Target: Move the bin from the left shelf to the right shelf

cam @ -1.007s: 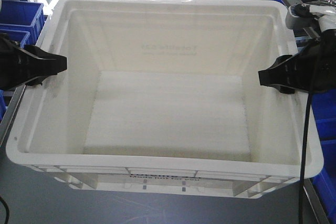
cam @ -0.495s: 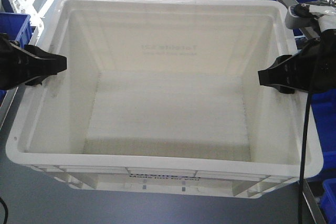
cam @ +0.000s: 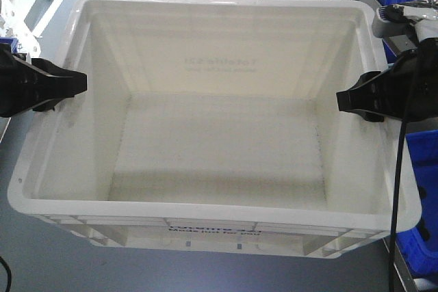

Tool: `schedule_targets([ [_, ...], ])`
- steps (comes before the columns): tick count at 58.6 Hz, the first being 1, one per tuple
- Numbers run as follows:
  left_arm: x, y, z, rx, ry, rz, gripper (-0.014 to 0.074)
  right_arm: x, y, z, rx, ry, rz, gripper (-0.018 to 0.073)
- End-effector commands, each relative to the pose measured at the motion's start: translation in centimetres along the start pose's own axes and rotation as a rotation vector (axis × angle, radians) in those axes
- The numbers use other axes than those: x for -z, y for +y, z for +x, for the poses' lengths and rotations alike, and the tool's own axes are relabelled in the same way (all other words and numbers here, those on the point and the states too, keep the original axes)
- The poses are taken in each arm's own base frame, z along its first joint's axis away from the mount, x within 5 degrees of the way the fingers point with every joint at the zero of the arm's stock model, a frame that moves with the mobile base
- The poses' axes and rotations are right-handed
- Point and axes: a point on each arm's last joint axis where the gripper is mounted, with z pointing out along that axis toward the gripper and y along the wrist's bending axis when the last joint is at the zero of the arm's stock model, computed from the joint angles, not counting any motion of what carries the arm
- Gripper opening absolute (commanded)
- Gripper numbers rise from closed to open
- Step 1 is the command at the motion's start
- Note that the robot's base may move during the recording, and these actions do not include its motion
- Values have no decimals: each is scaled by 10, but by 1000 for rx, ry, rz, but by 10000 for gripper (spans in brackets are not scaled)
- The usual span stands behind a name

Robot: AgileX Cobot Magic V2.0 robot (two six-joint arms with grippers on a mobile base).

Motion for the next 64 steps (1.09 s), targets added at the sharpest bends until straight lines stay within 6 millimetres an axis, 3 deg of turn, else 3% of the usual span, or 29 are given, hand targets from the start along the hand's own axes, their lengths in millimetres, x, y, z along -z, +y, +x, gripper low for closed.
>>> schedule_targets([
  [1,13,-24,-15,56,-77,133,-6,21,15,-24,-57,-197,-85,-4],
  [64,13,-24,-15,56,-77,133,-6,21,15,-24,-57,-197,-85,-4],
])
